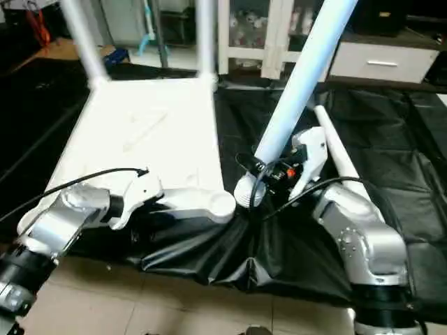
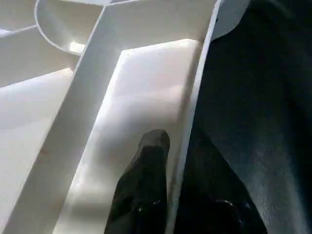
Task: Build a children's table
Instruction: Pick table leg, then insert table leg to table base
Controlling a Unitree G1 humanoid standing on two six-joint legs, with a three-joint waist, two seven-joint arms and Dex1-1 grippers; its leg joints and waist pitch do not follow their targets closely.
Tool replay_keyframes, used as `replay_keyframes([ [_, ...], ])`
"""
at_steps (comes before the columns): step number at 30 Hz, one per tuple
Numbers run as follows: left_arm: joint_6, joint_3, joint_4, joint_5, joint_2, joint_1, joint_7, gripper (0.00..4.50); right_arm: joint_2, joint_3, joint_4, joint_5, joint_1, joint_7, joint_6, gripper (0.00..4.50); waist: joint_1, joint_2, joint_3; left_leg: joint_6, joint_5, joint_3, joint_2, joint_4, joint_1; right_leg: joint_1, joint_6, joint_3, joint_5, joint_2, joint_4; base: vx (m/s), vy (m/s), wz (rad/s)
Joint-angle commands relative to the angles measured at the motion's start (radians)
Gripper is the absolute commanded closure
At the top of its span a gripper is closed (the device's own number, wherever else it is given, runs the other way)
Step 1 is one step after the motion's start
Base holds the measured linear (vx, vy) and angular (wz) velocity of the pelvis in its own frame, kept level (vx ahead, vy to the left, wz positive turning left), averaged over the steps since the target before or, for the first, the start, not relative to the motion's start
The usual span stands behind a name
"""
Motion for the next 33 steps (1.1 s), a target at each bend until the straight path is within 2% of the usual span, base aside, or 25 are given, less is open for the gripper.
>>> replay_keyframes([
  [1,0.085,0.044,0.012,0.021,0.008,0.041,0.089,4.11,0.003,-0.003,0.007,0.008,-0.019,-0.014,0.011,2.66,0.007,-0.020,-0.057,0.020,-0.215,-0.069,0.105,-0.100,0.003,0.047,-0.209,0.052,-0.343,-0.084,-0.078,0.000,0.000,0.00],
  [2,0.107,0.045,-0.015,0.021,0.008,0.049,0.094,4.18,0.006,-0.003,0.010,0.010,-0.022,-0.019,0.012,2.66,0.005,-0.019,-0.057,0.017,-0.225,-0.070,0.106,-0.101,0.005,0.045,-0.202,0.051,-0.353,-0.083,-0.080,0.000,0.000,0.00],
  [3,0.101,0.040,-0.043,0.007,0.010,0.061,0.075,4.18,0.007,0.001,0.016,0.008,-0.029,-0.018,0.011,2.66,-0.001,-0.030,-0.057,0.014,-0.234,-0.070,0.105,-0.101,0.004,0.043,-0.196,0.051,-0.356,-0.081,-0.082,0.000,0.000,0.00],
  [5,-0.029,0.008,-0.086,-0.025,0.026,0.090,-0.007,4.25,0.011,0.006,0.040,0.004,-0.050,-0.011,0.003,2.66,-0.007,-0.026,-0.058,0.020,-0.236,-0.069,0.103,-0.099,0.004,0.041,-0.193,0.053,-0.360,-0.083,-0.085,0.000,0.000,0.00],
  [6,-0.074,-0.008,-0.098,-0.040,0.032,0.102,-0.047,4.30,0.016,0.006,0.069,0.022,-0.074,0.007,0.023,2.66,-0.008,-0.020,-0.059,0.026,-0.227,-0.070,0.103,-0.100,0.003,0.042,-0.194,0.053,-0.344,-0.083,-0.084,0.000,0.000,0.00],
  [8,-0.080,-0.019,-0.102,-0.047,0.033,0.103,-0.067,4.45,0.019,0.005,0.096,0.053,-0.097,0.032,0.064,2.66,-0.007,-0.020,-0.060,0.028,-0.230,-0.064,0.101,-0.097,0.016,0.034,-0.207,0.053,-0.316,-0.077,-0.084,0.000,0.000,0.00],
  [10,-0.058,-0.028,-0.111,-0.045,0.033,0.097,-0.075,4.45,0.008,0.016,0.134,0.074,-0.121,0.082,0.107,2.66,0.007,-0.018,-0.060,0.028,-0.218,-0.056,0.102,-0.096,0.028,0.027,-0.231,0.057,-0.261,-0.073,-0.081,0.000,0.000,0.00],
  [12,-0.040,-0.035,-0.122,-0.045,0.033,0.091,-0.075,4.45,0.001,0.013,0.189,0.098,-0.153,0.119,0.151,2.66,0.018,-0.014,-0.056,0.029,-0.190,-0.056,0.105,-0.099,0.025,0.030,-0.241,0.057,-0.226,-0.073,-0.075,0.000,0.000,0.00],
  [14,-0.045,-0.042,-0.118,-0.040,0.037,0.084,-0.080,4.45,-0.001,-0.007,0.242,0.136,-0.187,0.138,0.205,2.66,0.027,-0.018,-0.056,0.031,-0.158,-0.055,0.106,-0.101,0.024,0.032,-0.247,0.056,-0.184,-0.070,-0.069,0.000,0.000,0.00],
  [15,-0.061,-0.044,-0.111,-0.037,0.040,0.081,-0.087,4.45,-0.003,-0.019,0.271,0.155,-0.206,0.148,0.236,2.66,0.035,-0.015,-0.057,0.033,-0.137,-0.054,0.106,-0.100,0.024,0.033,-0.251,0.056,-0.164,-0.071,-0.067,0.000,0.000,0.00],
  [16,-0.068,-0.044,-0.108,-0.036,0.040,0.079,-0.090,4.45,-0.006,-0.024,0.286,0.164,-0.217,0.154,0.253,2.66,0.037,-0.022,-0.052,0.037,-0.134,-0.054,0.104,-0.101,0.021,0.035,-0.254,0.057,-0.164,-0.072,-0.066,0.000,0.000,0.00],
  [19,-0.101,-0.048,-0.094,-0.038,0.045,0.070,-0.103,4.45,-0.020,-0.049,0.342,0.215,-0.258,0.180,0.339,2.66,0.042,-0.029,-0.046,0.035,-0.141,-0.051,0.104,-0.101,0.022,0.034,-0.250,0.059,-0.197,-0.076,-0.071,0.000,0.000,0.00],
  [22,-0.106,-0.049,-0.103,-0.043,0.044,0.069,-0.113,4.45,-0.022,-0.064,0.361,0.234,-0.272,0.184,0.368,2.66,0.042,-0.038,-0.041,0.022,-0.170,-0.051,0.105,-0.104,0.023,0.032,-0.233,0.060,-0.263,-0.078,-0.078,0.000,0.000,0.00],
  [25,-0.096,-0.053,-0.120,-0.050,0.041,0.070,-0.114,4.45,-0.025,-0.067,0.382,0.235,-0.287,0.189,0.377,2.66,0.042,-0.039,-0.037,0.004,-0.188,-0.052,0.105,-0.106,0.025,0.027,-0.223,0.061,-0.311,-0.078,-0.082,0.000,0.000,0.00],
  [29,-0.111,-0.059,-0.130,-0.065,0.037,0.075,-0.132,4.45,-0.021,-0.052,0.406,0.206,-0.294,0.182,0.362,2.66,0.043,-0.037,-0.036,-0.005,-0.189,-0.053,0.107,-0.109,0.025,0.025,-0.222,0.061,-0.305,-0.078,-0.081,0.000,0.000,0.00],
  [32,-0.118,-0.058,-0.129,-0.064,0.035,0.074,-0.130,4.45,-0.014,-0.050,0.409,0.199,-0.295,0.176,0.353,2.66,0.044,-0.039,-0.036,0.001,-0.163,-0.051,0.107,-0.110,0.023,0.026,-0.234,0.061,-0.254,-0.077,-0.077,0.000,0.000,0.00],
  [33,-0.120,-0.058,-0.128,-0.064,0.034,0.072,-0.131,4.45,-0.010,-0.041,0.410,0.175,-0.295,0.165,0.320,2.66,0.046,-0.038,-0.037,0.006,-0.153,-0.050,0.108,-0.110,0.023,0.026,-0.238,0.061,-0.241,-0.078,-0.075,0.000,0.000,0.00],
])
